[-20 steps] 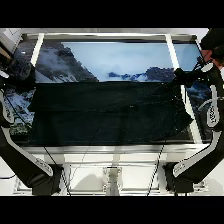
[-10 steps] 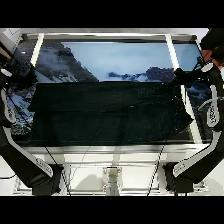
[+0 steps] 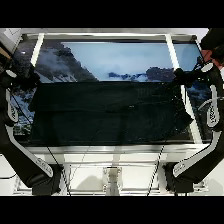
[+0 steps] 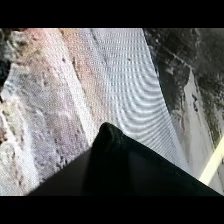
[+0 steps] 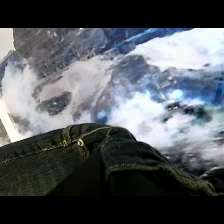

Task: Fold the clothes and pants, and hang the long-sleeved shirts on hangers.

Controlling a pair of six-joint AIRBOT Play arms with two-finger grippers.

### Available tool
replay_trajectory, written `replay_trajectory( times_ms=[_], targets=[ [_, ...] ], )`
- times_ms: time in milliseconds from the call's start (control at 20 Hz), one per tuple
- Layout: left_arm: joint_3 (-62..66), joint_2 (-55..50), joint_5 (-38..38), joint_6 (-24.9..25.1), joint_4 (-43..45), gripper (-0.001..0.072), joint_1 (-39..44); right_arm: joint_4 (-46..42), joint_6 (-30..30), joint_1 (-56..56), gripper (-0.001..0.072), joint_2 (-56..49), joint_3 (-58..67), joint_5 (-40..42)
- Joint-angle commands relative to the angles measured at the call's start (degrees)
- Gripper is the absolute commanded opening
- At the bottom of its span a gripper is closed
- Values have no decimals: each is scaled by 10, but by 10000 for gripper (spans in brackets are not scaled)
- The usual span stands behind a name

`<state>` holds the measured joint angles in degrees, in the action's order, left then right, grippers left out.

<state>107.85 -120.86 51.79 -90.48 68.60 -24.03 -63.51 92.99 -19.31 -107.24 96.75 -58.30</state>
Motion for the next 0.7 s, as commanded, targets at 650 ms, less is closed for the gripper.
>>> replay_trajectory(
  times_ms=[650],
  targets=[
    [0,133,-175,-37,66,24,12,90,-59,5,25,0,21,180]
  ],
)
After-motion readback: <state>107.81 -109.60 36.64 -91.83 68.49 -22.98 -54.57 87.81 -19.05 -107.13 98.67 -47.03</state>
